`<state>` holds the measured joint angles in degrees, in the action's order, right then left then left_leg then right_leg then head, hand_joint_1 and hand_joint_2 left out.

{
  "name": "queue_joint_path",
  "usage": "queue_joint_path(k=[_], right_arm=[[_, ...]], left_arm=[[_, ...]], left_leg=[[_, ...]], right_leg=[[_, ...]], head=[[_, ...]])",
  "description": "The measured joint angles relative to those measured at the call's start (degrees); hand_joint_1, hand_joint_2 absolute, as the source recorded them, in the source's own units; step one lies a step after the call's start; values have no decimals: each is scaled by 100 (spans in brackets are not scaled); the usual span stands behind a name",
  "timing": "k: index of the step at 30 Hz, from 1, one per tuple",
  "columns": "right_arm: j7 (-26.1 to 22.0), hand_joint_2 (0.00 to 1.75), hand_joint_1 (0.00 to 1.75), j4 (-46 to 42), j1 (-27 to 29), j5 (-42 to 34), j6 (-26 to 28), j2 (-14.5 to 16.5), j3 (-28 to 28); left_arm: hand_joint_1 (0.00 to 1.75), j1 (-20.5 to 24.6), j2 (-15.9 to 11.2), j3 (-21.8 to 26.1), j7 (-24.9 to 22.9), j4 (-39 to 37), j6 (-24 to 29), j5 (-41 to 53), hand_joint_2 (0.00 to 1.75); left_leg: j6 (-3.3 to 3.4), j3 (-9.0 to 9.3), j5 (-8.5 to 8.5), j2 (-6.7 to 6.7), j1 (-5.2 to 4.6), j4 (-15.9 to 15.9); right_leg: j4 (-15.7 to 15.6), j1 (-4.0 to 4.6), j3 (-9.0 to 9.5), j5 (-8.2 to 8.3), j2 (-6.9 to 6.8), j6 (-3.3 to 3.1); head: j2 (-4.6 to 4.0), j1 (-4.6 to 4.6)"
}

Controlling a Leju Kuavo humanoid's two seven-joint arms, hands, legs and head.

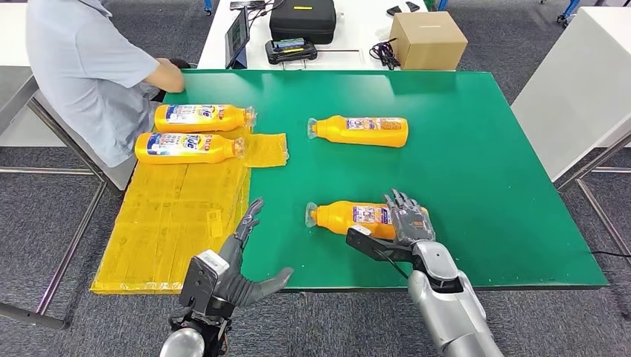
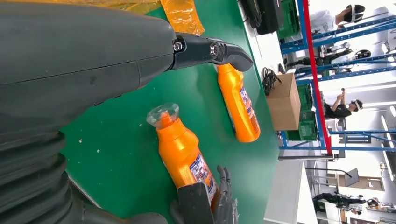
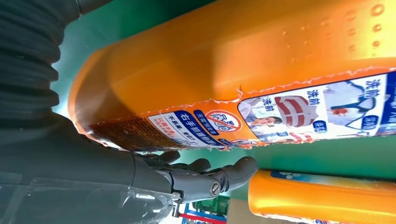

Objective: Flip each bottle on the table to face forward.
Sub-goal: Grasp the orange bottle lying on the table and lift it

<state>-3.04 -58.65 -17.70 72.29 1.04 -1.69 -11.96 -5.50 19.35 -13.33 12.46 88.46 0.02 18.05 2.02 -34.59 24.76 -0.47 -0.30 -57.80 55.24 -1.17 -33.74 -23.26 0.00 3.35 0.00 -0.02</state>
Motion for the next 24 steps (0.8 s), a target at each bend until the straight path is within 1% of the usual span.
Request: queue_joint_path(k=[6,7,10,11,14,17,21,24], right_arm=[[-19,175,0,305,-168,-2,-60,-45,2],[-31,175,3,344,-187,-9,-62,-48,2],[-59,175,134,442,-232,-26,-74,-55,2],[-74,175,175,469,-242,-35,-88,-62,2],[-185,175,175,589,-306,-138,-206,-123,-5],[-400,175,175,744,-417,-304,-320,-240,-19],[-691,175,175,883,-529,-666,-454,-402,-33],[-806,175,175,948,-584,-887,-543,-522,-54]], left_arm=[[0,12,-1,-1,5,-42,-39,36,175],[0,14,-1,-1,6,-48,-47,37,175],[0,18,-1,-1,7,-61,-63,38,175],[0,20,-1,-1,8,-66,-67,39,175],[0,33,-1,-5,14,-93,-88,39,175],[0,58,-2,-20,30,-138,-122,37,175],[0,97,-7,-57,68,-197,-169,14,175],[0,129,-15,-85,84,-247,-186,2,175]], left_leg=[[0,23,0,-1,-1,0],[0,27,0,0,-2,0],[1,36,1,0,-2,0],[1,38,1,-1,-2,0],[1,46,0,-2,-2,0],[2,59,0,-4,-2,0],[2,67,0,-4,-2,0],[2,73,1,-5,-3,0]], right_leg=[[-1,-1,24,0,0,0],[-2,-2,28,0,0,0],[-3,-1,37,0,0,0],[-3,-1,38,0,0,0],[-3,-1,44,0,-1,0],[-4,-1,55,0,-2,0],[-4,-2,63,-1,-3,0],[-6,-2,70,-1,-3,0]], head=[[0,1],[0,1],[0,0],[0,0],[0,0],[0,1],[0,1],[0,2]])
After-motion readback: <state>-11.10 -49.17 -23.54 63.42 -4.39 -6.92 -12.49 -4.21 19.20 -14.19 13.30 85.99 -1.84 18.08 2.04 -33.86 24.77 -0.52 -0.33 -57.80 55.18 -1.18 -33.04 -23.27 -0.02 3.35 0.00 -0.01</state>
